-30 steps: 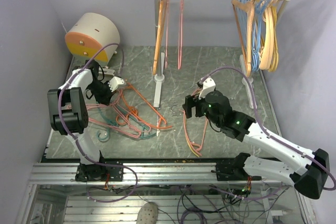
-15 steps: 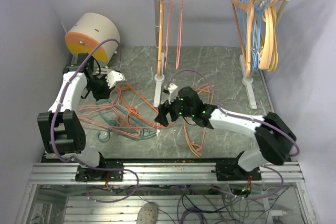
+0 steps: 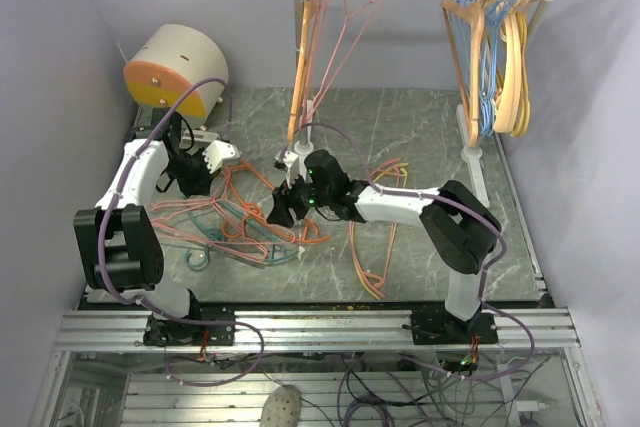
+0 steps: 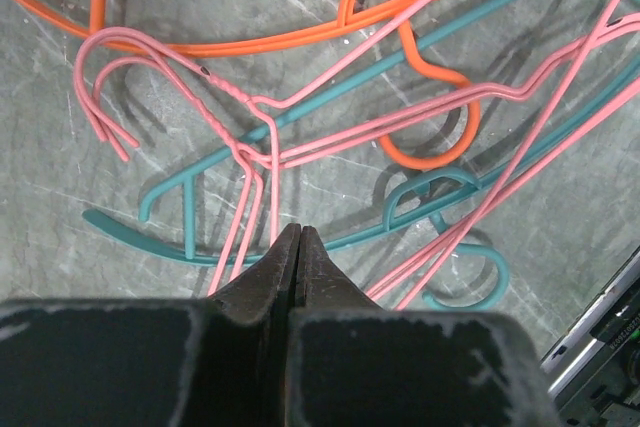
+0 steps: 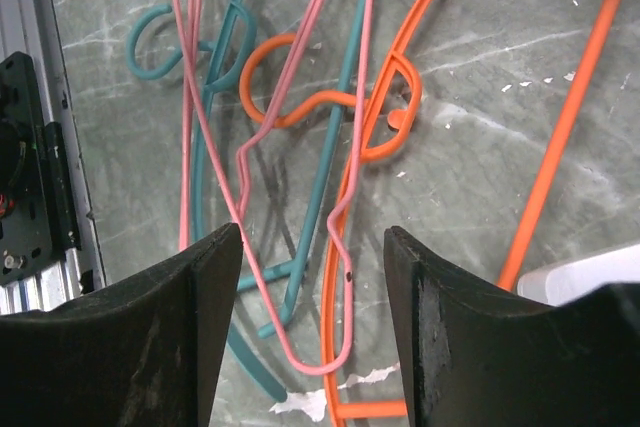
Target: Organize the hangers
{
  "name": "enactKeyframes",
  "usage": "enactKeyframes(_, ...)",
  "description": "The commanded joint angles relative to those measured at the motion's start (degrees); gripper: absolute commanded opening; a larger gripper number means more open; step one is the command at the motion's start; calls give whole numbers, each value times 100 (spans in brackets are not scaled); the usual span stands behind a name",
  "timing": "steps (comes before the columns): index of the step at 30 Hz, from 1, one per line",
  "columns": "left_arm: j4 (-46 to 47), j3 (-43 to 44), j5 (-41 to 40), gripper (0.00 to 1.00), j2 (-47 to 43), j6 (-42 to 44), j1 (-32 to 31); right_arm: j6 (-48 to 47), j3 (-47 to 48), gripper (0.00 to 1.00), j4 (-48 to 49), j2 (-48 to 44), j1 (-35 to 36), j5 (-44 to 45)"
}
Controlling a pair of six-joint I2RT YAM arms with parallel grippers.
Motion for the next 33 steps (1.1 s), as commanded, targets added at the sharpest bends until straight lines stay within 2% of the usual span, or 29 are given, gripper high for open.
enactKeyframes(1,55,-79,238,7,-220,-53,-27,-165,232,56,-172,259,12,-199)
enactKeyframes(4,97,-204,261,7,-326,-105,-29,-182,316,51,-230,460,25,-304)
enactKeyframes(13,-20,-301,397,7,-558,-155,-25,-188,527,47,-272,804,119,-233)
enactKeyframes(17,-81,-271,417,7,-587,-157,-30,-223,688,41,-362,1012,136,-264)
enactKeyframes(25,-113,-301,452,7,-674,-171,-33,-191,838,40,-356,1242,193,-236)
enactKeyframes(29,-115,-326,464,7,-663,-173,-33,-172,898,36,-324,1330,222,-227)
enactKeyframes(30,-111,-329,465,7,-652,-182,-37,-171,916,33,-328,1353,230,-229)
enactKeyframes(33,-87,-322,495,7,-636,-219,-38,-180,994,11,-358,1404,244,-210)
